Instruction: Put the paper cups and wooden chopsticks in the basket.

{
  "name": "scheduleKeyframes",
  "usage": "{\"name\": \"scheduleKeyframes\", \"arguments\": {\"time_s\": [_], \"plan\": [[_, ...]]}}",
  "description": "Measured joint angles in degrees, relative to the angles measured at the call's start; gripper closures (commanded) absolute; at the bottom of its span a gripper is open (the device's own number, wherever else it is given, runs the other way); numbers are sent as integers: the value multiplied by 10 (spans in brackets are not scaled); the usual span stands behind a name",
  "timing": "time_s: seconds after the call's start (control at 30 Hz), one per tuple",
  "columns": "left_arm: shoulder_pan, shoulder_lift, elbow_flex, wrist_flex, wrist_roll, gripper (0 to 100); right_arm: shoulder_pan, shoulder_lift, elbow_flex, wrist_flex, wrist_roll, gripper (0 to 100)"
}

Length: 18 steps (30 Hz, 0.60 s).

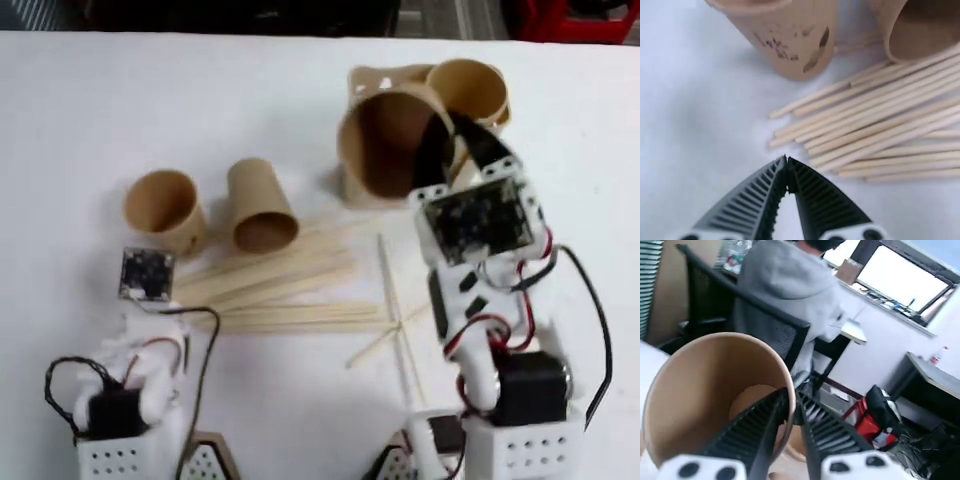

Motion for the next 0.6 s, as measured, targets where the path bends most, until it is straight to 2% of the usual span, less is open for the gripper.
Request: {"name": "scheduleKeyframes", "arguments": {"time_s": [0.13,0.23,0.53,0.6], "plan": [[0,0,-46,0,0,973,39,98,-85,-1,-5,979],[0,0,-97,0,0,973,67,190,-174,22,-42,979],[0,-7,-278,0,0,972,120,486,-484,159,-128,979],[0,-7,-303,0,-22,972,127,546,-549,193,-145,979]]}}
